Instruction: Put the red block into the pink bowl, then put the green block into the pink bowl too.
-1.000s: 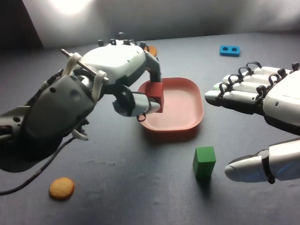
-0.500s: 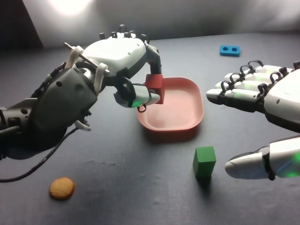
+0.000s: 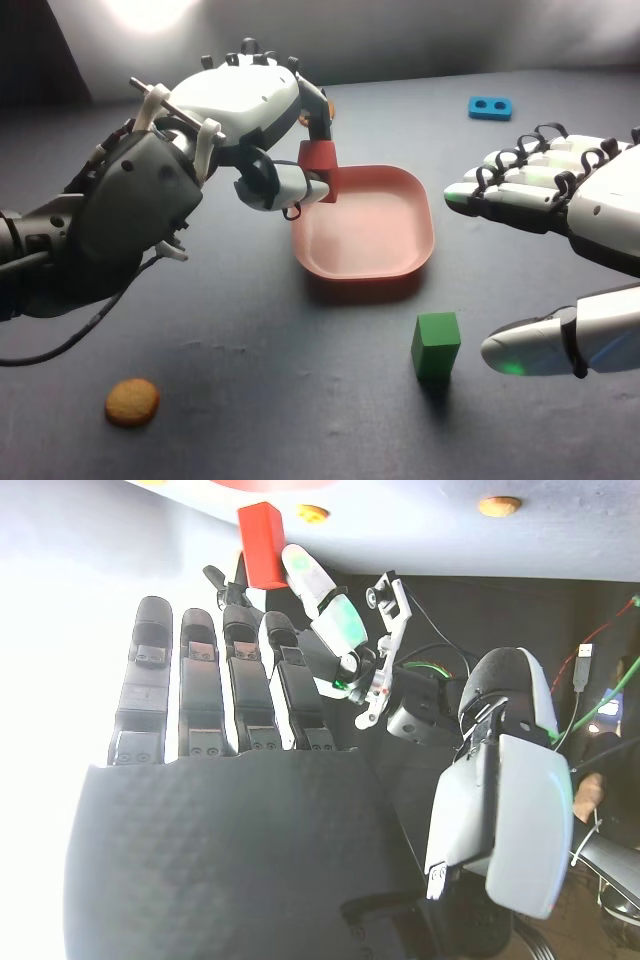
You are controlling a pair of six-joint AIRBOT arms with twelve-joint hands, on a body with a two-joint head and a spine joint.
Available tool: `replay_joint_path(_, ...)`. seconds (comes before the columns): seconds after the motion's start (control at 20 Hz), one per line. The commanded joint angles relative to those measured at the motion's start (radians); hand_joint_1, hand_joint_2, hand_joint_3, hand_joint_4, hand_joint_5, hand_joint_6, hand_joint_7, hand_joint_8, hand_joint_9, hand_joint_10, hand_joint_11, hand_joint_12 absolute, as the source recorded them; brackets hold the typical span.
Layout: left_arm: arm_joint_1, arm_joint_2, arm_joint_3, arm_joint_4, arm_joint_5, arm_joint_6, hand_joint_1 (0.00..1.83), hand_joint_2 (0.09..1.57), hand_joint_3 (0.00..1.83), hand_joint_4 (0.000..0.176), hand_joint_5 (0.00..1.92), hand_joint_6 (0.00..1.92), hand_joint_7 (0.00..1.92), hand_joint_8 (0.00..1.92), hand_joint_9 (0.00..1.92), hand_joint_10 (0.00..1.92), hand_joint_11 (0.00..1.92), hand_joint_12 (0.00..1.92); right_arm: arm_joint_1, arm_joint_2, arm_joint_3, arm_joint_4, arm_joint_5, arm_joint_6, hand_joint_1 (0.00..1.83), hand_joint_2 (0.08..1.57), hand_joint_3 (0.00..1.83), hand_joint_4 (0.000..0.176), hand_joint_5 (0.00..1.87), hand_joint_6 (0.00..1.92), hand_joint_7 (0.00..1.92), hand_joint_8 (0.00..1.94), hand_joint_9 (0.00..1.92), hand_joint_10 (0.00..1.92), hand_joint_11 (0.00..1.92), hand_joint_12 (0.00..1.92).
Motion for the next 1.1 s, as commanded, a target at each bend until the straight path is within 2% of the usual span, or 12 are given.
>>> replay_joint_path(0.0, -0.005, 0.005, 0.007, 0.048, -0.083, -0.008, 1.07, 1.18, 0.00, 0.000, 0.86, 1.17, 0.45, 0.00, 0.25, 0.00, 0.00, 0.32, 0.005, 0.010, 0.000, -0.006, 0.105, 0.004, 0.18, 0.97, 0.00, 0.000, 0.13, 0.00, 0.11, 0.00, 0.06, 0.01, 0.00, 0.36)
replay_joint_path(0.3, 0.003, -0.004, 0.027, 0.052, -0.083, -0.015, 1.05, 1.18, 0.00, 0.000, 0.86, 1.17, 0.44, 0.00, 0.25, 0.01, 0.00, 0.30, 0.004, 0.009, 0.000, -0.006, 0.105, 0.004, 0.15, 0.97, 0.00, 0.000, 0.14, 0.00, 0.13, 0.00, 0.09, 0.01, 0.00, 0.45)
replay_joint_path(0.35, 0.005, -0.005, 0.029, 0.052, -0.083, -0.017, 1.08, 1.16, 0.00, 0.000, 0.89, 1.12, 0.52, 0.01, 0.30, 0.01, 0.00, 0.36, 0.004, 0.009, 0.000, -0.006, 0.105, 0.004, 0.15, 0.97, 0.00, 0.000, 0.17, 0.01, 0.17, 0.01, 0.12, 0.01, 0.00, 0.56)
replay_joint_path(0.4, 0.007, -0.006, 0.032, 0.053, -0.083, -0.020, 1.04, 1.19, 0.00, 0.000, 0.84, 1.20, 0.50, 0.01, 0.27, 0.01, 0.00, 0.31, 0.004, 0.009, 0.000, -0.006, 0.105, 0.004, 0.16, 0.97, 0.00, 0.000, 0.14, 0.00, 0.14, 0.00, 0.09, 0.00, 0.00, 0.48)
replay_joint_path(0.5, 0.008, -0.009, 0.039, 0.055, -0.083, -0.022, 1.11, 1.15, 0.00, 0.000, 0.92, 1.07, 0.51, 0.00, 0.29, 0.00, 0.00, 0.41, 0.004, 0.009, 0.000, -0.006, 0.105, 0.003, 0.15, 0.97, 0.00, 0.000, 0.11, 0.00, 0.11, 0.00, 0.06, 0.00, 0.00, 0.35)
replay_joint_path(0.7, 0.008, -0.012, 0.050, 0.056, -0.083, -0.026, 1.05, 1.17, 0.00, 0.000, 0.87, 1.15, 0.48, 0.01, 0.28, 0.01, 0.00, 0.41, 0.003, 0.009, 0.000, -0.006, 0.105, 0.003, 0.18, 0.97, 0.00, 0.000, 0.16, 0.00, 0.15, 0.00, 0.10, 0.00, 0.00, 0.47)
replay_joint_path(0.75, 0.008, -0.012, 0.051, 0.056, -0.083, -0.026, 1.02, 1.19, 0.00, 0.016, 0.83, 1.21, 0.48, 0.01, 0.28, 0.00, 0.00, 0.40, 0.003, 0.009, 0.000, -0.006, 0.105, 0.003, 0.18, 0.97, 0.00, 0.000, 0.15, 0.00, 0.15, 0.00, 0.10, 0.00, 0.00, 0.46)
replay_joint_path(0.85, 0.009, -0.012, 0.052, 0.056, -0.083, -0.028, 1.03, 1.18, 0.00, 0.022, 0.86, 1.17, 0.52, 0.01, 0.29, 0.00, 0.00, 0.33, 0.002, 0.009, 0.000, -0.006, 0.105, 0.003, 0.15, 0.97, 0.00, 0.000, 0.14, 0.00, 0.13, 0.00, 0.09, 0.00, 0.00, 0.45)
replay_joint_path(0.9, 0.009, -0.013, 0.052, 0.056, -0.083, -0.028, 1.01, 1.18, 0.00, 0.067, 0.86, 1.18, 0.47, 0.01, 0.23, 0.01, 0.00, 0.19, 0.002, 0.009, 0.000, -0.006, 0.105, 0.003, 0.16, 0.97, 0.00, 0.000, 0.13, 0.00, 0.13, 0.00, 0.09, 0.00, 0.00, 0.42)
replay_joint_path(0.95, 0.010, -0.013, 0.052, 0.056, -0.083, -0.029, 1.01, 1.17, 0.00, 0.088, 0.87, 1.16, 0.43, 0.00, 0.21, 0.00, 0.00, 0.15, 0.002, 0.009, 0.000, -0.006, 0.105, 0.003, 0.15, 0.97, 0.00, 0.000, 0.14, 0.00, 0.13, 0.00, 0.08, 0.00, 0.00, 0.41)
replay_joint_path(1.0, 0.010, -0.013, 0.052, 0.056, -0.083, -0.029, 1.01, 1.16, 0.00, 0.082, 0.87, 1.15, 0.44, 0.00, 0.23, 0.00, 0.00, 0.20, 0.002, 0.008, 0.000, -0.006, 0.105, 0.003, 0.10, 0.99, 0.01, 0.000, 0.08, 0.00, 0.06, 0.00, 0.02, 0.00, 0.00, 0.20)
replay_joint_path(1.05, 0.011, -0.013, 0.052, 0.056, -0.083, -0.030, 1.03, 1.09, 0.00, 0.000, 0.80, 0.54, 0.44, 0.00, 0.24, 0.00, 0.00, 0.23, 0.002, 0.008, 0.000, -0.006, 0.105, 0.003, 0.12, 0.98, 0.00, 0.000, 0.08, 0.01, 0.07, 0.01, 0.02, 0.00, 0.00, 0.20)
